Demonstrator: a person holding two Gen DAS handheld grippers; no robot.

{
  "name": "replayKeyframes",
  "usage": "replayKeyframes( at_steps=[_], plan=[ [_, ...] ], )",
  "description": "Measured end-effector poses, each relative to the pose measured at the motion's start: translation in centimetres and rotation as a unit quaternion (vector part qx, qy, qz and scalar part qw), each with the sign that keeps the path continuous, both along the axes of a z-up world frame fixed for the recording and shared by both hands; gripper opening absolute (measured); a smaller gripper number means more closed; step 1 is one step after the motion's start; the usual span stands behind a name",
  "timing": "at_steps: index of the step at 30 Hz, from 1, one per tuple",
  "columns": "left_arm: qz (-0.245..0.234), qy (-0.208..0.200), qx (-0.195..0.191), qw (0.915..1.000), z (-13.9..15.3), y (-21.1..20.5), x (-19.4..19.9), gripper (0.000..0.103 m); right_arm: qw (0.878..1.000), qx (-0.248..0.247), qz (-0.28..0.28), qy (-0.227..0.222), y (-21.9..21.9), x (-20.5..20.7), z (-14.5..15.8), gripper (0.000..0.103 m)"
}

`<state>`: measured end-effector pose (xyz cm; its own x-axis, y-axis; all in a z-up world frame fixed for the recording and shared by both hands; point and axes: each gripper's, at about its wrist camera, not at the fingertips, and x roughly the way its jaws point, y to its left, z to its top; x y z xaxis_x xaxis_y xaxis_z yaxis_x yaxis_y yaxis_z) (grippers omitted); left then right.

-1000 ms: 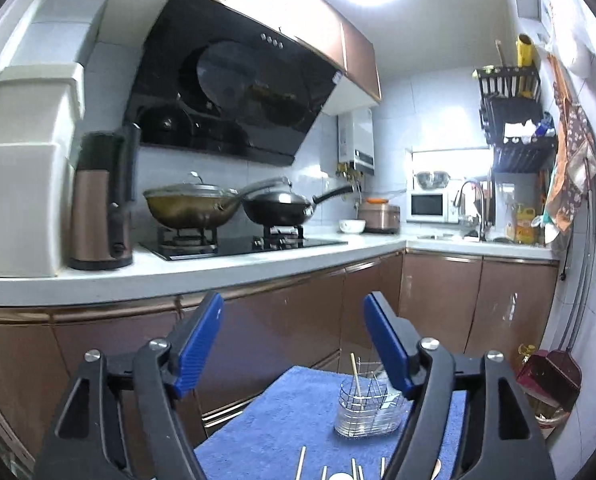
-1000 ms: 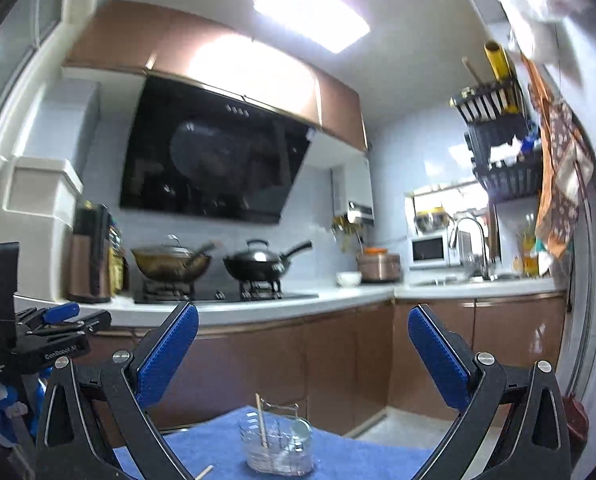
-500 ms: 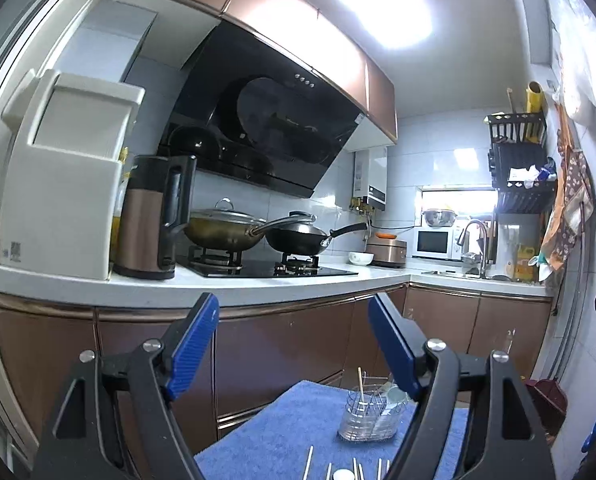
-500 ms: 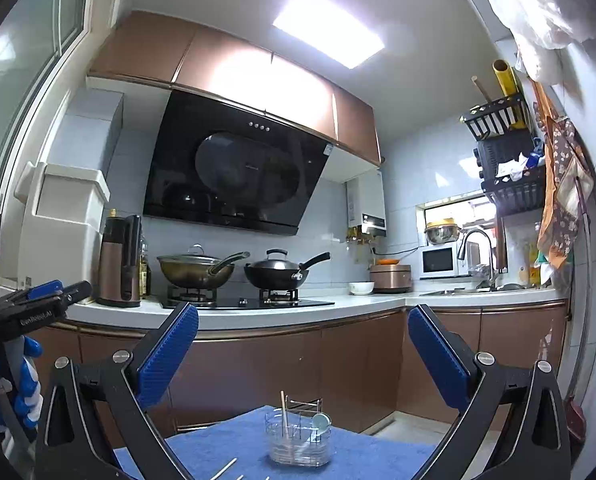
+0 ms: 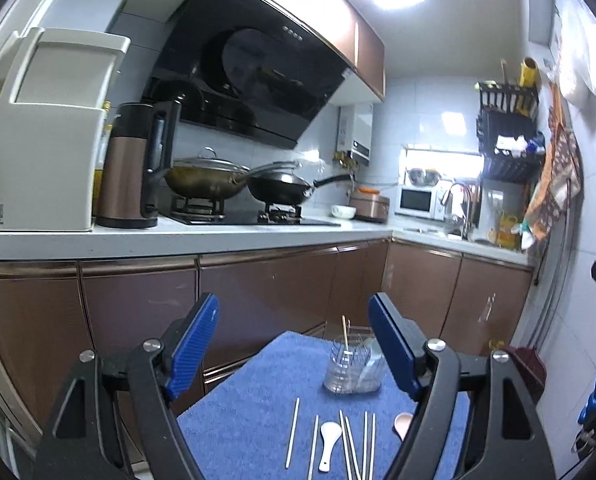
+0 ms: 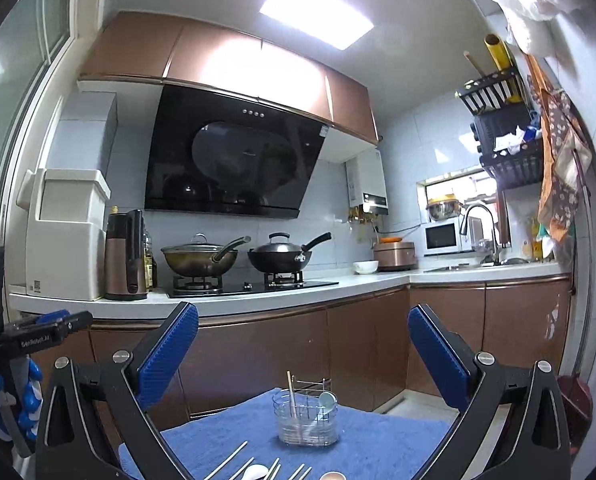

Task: Organize utensils
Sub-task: 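Raise the right gripper away from the holder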

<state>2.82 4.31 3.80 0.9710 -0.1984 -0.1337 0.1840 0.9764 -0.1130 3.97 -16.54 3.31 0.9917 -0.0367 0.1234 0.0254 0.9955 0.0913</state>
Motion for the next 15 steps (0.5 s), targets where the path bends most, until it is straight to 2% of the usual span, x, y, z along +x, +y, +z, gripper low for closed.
replayKeyframes(
  at_steps=[6,15],
  plan=[
    [-0.011,0.027,0.016,0.9994,-1.1,-1.2,1.4,0.076,1.0,0.011,0.001,0.017,-1.2,0.9,-0.6,0.103],
    [-0.034,0.114,0.032,0.9923,-4.7,-3.5,6.5,0.076,0.996,0.044,0.022,0.078,-3.3,4.6,-3.2,0.103]
  ],
)
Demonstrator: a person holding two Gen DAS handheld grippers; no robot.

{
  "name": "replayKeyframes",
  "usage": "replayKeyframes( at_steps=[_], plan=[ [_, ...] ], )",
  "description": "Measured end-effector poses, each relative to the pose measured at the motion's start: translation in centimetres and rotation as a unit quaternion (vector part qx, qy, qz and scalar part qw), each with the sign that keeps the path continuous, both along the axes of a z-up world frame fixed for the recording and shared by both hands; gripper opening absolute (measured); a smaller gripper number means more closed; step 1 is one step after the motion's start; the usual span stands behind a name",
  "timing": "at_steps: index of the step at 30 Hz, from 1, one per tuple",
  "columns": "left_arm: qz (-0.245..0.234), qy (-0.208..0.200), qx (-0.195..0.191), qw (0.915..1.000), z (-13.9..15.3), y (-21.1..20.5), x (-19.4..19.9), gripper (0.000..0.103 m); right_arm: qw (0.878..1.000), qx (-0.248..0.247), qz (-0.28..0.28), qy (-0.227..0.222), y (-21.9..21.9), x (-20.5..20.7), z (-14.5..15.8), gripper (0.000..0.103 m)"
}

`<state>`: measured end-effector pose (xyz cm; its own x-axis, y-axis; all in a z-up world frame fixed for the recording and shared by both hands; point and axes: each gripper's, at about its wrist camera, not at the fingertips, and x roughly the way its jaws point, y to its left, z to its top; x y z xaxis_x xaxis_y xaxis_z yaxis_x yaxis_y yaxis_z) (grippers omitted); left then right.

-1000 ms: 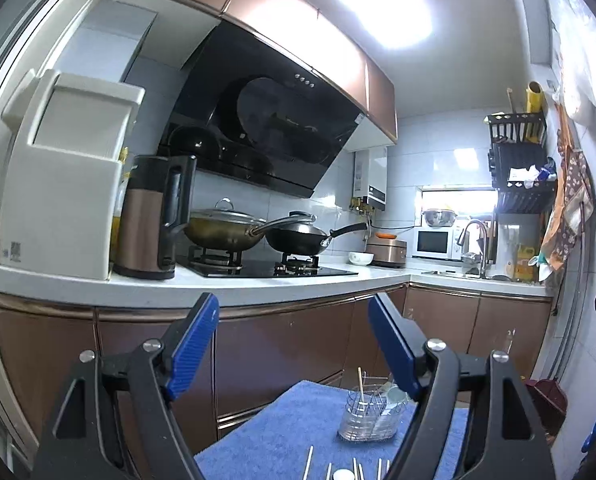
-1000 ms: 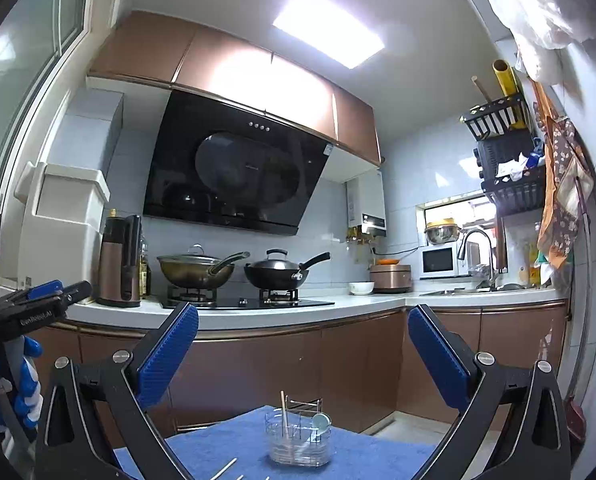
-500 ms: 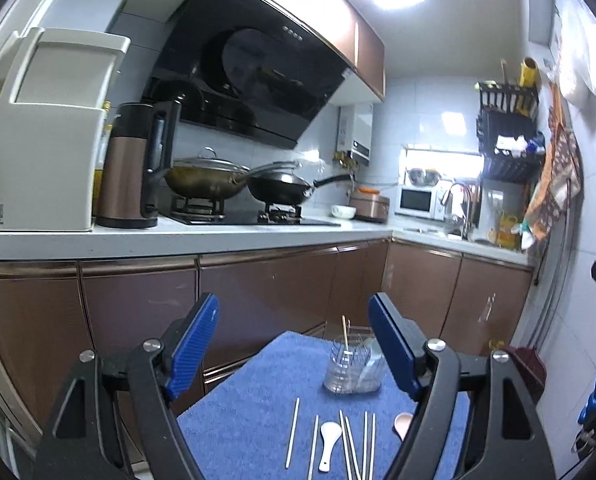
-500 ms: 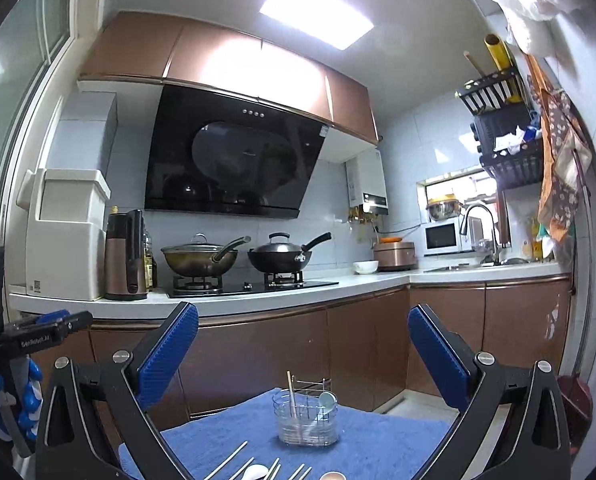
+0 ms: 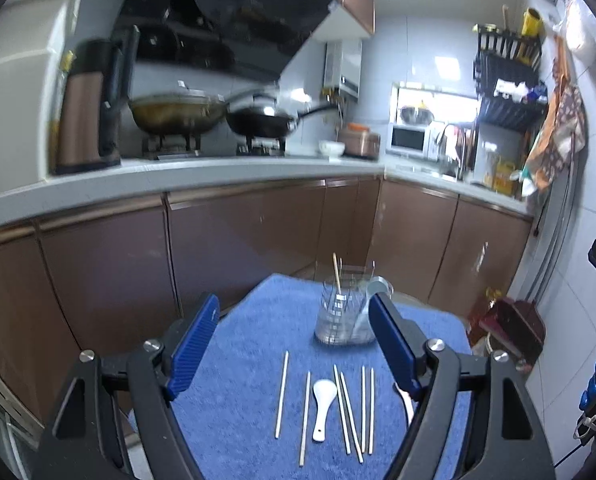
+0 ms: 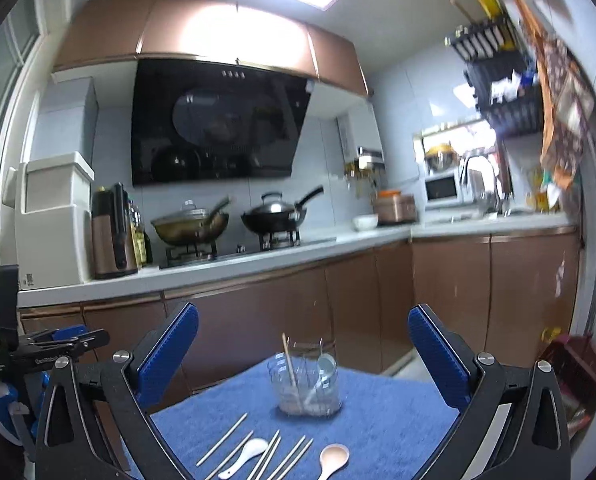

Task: Organize utensils
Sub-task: 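Lower the right gripper onto a wooden chopstick and close on it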

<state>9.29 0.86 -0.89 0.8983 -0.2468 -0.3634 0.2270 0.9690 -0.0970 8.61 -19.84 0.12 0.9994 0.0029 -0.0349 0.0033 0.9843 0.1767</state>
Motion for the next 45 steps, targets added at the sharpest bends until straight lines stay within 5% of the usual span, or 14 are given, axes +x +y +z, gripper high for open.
replayKeyframes(
  at_steps=[7,16,21,26,36,45],
  plan=[
    [-0.022,0.06,0.005,0.998,-3.3,-1.6,3.8,0.075,0.997,0.026,0.03,0.068,-0.9,3.8,-2.6,0.094],
    [-0.054,0.168,-0.002,0.9843,-8.7,-3.0,9.9,0.074,0.979,0.061,0.087,0.174,-1.3,9.3,-6.6,0.054],
    [-0.071,0.237,-0.004,0.9689,-11.9,-4.2,13.6,0.066,0.955,0.088,0.13,0.252,-0.7,13.9,-9.9,0.042],
    [-0.084,0.297,0.012,0.9511,-15.1,-6.0,17.0,0.063,0.917,0.114,0.163,0.347,0.6,19.9,-14.3,0.039],
    [-0.092,0.39,0.041,0.9152,-20.8,-8.1,22.4,0.044,0.853,0.14,0.158,0.477,2.0,28.5,-22.7,0.026],
    [-0.092,0.429,0.048,0.8975,-23.2,-8.6,24.4,0.03,0.832,0.13,0.147,0.519,2.8,31.7,-26.1,0.024]
  ],
)
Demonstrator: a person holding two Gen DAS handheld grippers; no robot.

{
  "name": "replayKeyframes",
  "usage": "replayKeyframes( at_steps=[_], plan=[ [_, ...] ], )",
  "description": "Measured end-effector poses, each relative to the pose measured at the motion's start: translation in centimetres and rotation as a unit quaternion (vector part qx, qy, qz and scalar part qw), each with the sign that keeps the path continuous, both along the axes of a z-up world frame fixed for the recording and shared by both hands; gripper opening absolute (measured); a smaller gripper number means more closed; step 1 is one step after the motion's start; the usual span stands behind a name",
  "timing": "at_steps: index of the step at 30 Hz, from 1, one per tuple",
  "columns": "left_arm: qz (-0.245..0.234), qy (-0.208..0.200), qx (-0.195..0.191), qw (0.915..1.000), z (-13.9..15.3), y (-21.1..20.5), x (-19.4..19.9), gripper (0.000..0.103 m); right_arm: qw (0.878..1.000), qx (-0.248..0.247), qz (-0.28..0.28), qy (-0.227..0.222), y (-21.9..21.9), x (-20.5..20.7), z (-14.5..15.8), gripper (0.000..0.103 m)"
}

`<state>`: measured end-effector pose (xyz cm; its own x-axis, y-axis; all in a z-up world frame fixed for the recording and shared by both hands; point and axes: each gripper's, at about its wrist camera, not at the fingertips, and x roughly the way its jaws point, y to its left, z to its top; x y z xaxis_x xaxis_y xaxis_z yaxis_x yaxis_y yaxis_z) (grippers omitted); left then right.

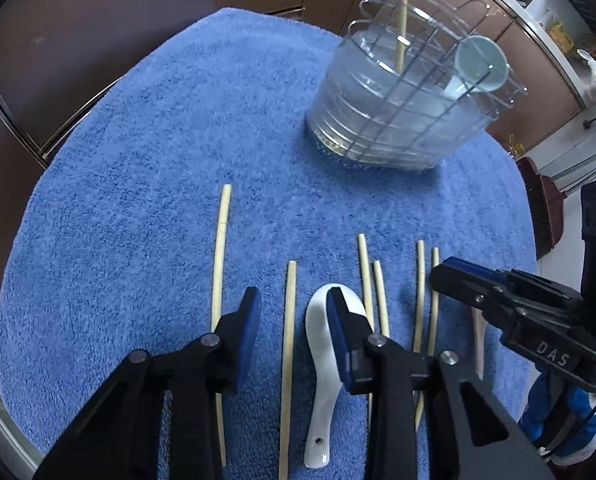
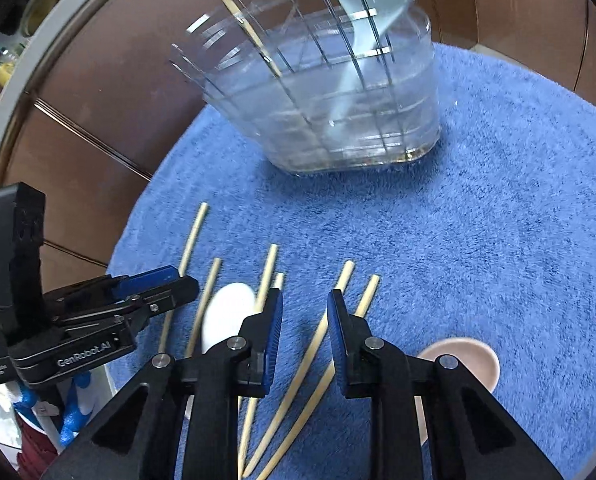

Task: Organize utensils
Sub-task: 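Lower the right gripper onto a wooden chopstick and close on it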

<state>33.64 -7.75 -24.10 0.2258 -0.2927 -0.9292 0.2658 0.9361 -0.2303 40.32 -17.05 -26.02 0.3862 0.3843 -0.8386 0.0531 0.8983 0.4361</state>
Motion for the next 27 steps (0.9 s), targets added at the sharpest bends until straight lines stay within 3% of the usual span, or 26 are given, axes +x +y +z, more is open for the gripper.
replayKeyframes(
  at_steps=[12,27],
  plan=[
    [-0.014,0.015,0.017,0.9996,-1.3,-0.8,1.1,0.014,1.0,-0.007,-0.006,0.024,1.6,2.8,-2.9,0.021],
    [-0.027,0.017,0.053,0.9981,-3.1,-3.7,2.2,0.008,0.999,-0.016,-0.023,0.03,1.1,2.3,-3.2,0.016]
  ],
)
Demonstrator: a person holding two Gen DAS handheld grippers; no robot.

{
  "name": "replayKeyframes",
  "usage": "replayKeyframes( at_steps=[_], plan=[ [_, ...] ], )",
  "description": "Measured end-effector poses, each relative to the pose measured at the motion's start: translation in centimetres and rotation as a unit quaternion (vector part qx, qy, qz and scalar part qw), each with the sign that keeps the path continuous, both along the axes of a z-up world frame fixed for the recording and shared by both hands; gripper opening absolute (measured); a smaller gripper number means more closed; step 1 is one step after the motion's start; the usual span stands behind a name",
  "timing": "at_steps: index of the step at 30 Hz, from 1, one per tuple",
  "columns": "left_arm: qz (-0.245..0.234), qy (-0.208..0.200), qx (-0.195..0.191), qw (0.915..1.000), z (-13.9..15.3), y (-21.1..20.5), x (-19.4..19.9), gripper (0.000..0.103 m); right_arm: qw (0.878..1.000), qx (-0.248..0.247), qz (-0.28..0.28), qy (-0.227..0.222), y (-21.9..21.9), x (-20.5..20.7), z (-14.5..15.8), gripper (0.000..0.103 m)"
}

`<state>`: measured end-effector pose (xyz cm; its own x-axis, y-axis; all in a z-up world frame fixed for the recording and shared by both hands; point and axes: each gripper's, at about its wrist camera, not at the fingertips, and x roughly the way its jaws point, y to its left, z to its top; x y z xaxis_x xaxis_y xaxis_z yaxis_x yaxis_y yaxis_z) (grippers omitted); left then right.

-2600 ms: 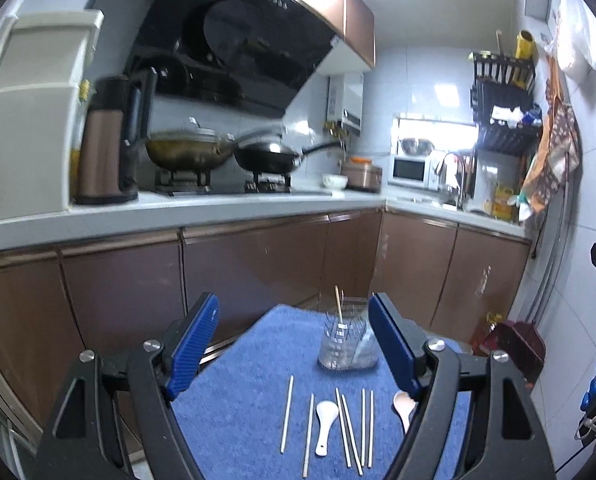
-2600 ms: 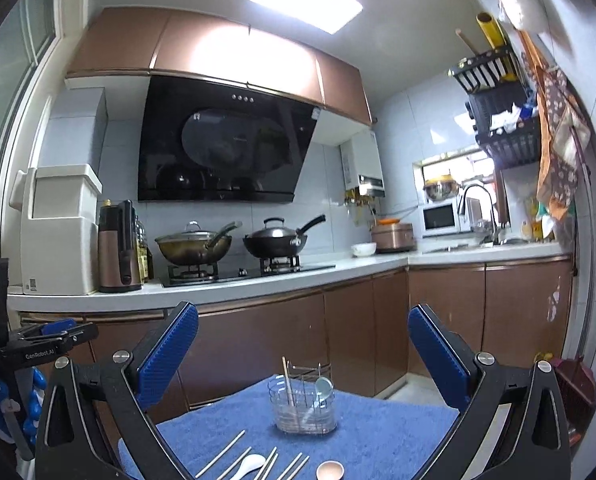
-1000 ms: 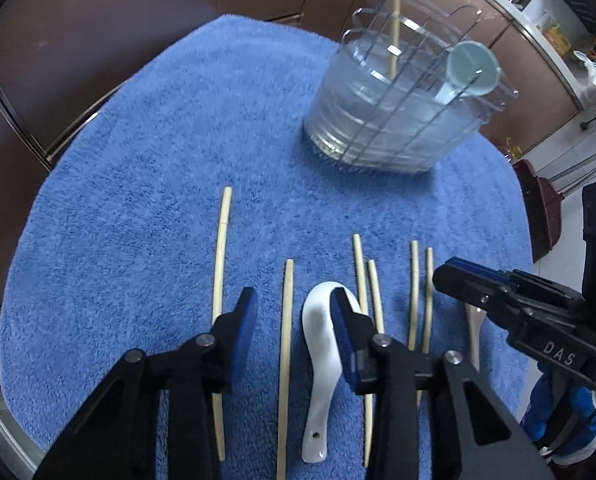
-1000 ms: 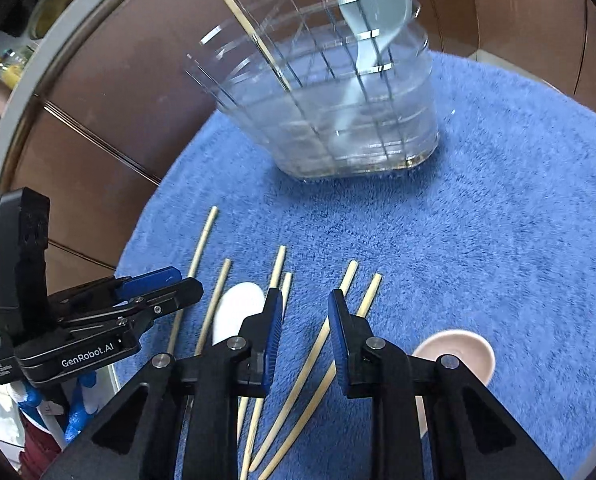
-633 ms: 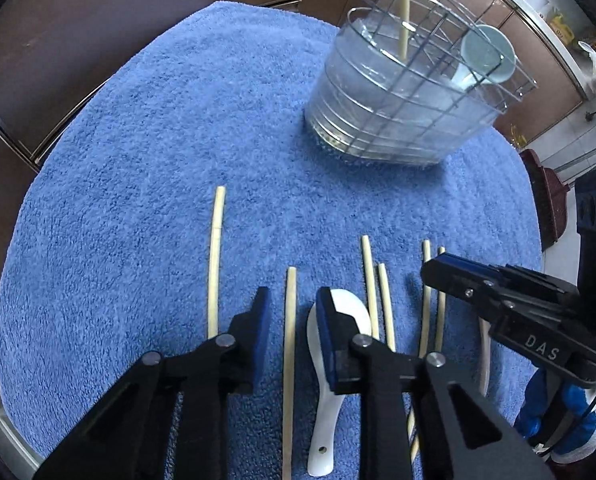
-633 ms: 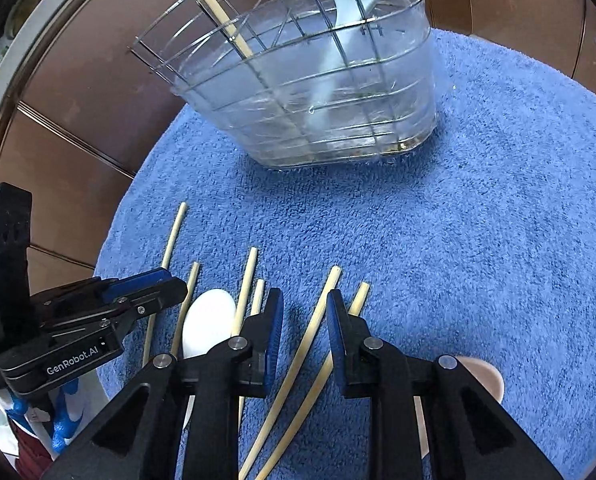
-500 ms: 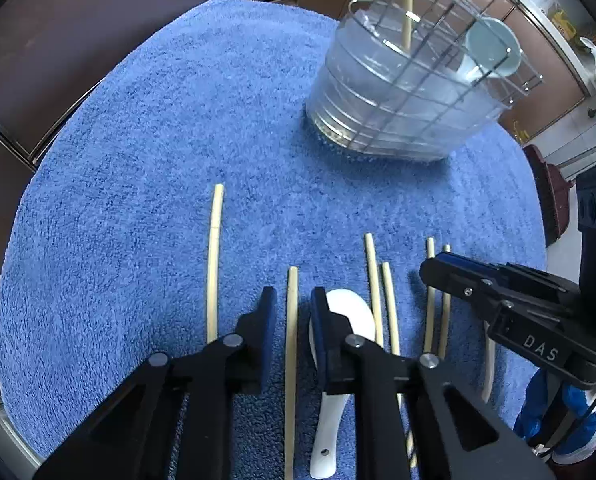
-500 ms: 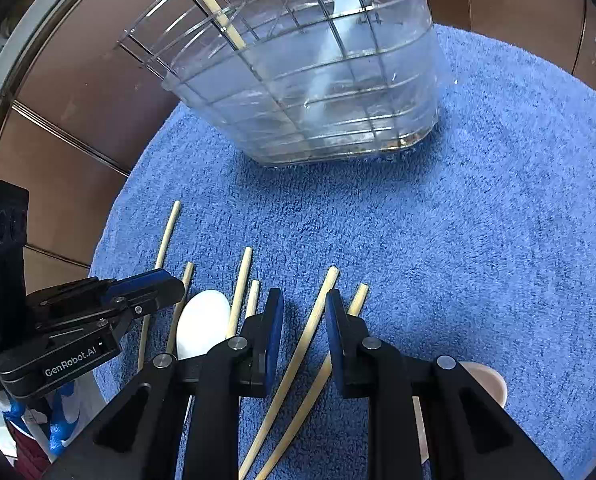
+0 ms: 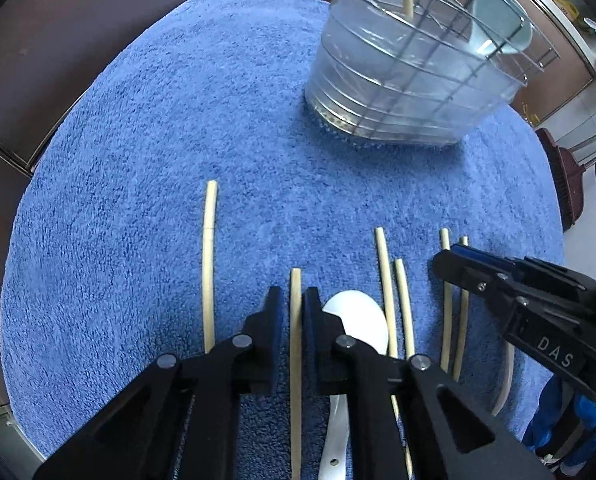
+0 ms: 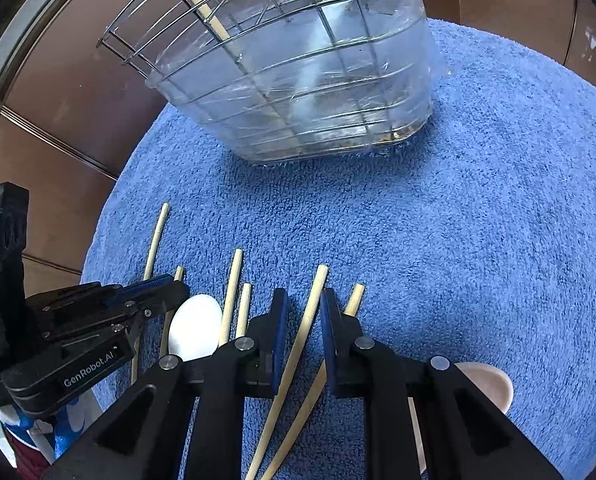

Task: Organize utensils
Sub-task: 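Lower the right gripper onto a wooden chopstick and close on it, then carry the chopstick with the right gripper and drop it into the holder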

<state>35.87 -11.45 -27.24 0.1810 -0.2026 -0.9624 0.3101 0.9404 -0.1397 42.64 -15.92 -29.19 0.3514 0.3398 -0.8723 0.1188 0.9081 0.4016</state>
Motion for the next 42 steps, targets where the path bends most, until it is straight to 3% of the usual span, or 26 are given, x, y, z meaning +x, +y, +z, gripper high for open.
replayKeyframes(
  at_steps=[4,10,19,30,42],
  plan=[
    [-0.002,-0.004,0.005,1.0,0.0,-0.4,0.0,0.006,1.0,-0.006,-0.013,-0.003,0.1,-0.3,-0.2,0.009],
    [0.006,-0.008,-0.009,0.9999,0.2,0.3,-0.1,0.005,0.999,0.014,-0.029,-0.011,-0.7,-0.7,-0.5,0.007],
    [0.019,-0.075,-0.028,0.9966,3.3,1.9,-1.5,0.005,0.997,0.043,-0.024,-0.066,-1.5,-2.9,2.4,0.006],
    [0.039,-0.199,-0.068,0.9768,9.2,5.3,-7.3,0.005,0.983,0.036,0.0,-0.179,-0.5,-9.3,9.1,0.005],
    [0.068,-0.257,-0.091,0.9598,13.8,7.4,-12.7,0.005,0.966,0.021,0.004,-0.257,0.2,-16.7,13.9,0.005]
  ],
)
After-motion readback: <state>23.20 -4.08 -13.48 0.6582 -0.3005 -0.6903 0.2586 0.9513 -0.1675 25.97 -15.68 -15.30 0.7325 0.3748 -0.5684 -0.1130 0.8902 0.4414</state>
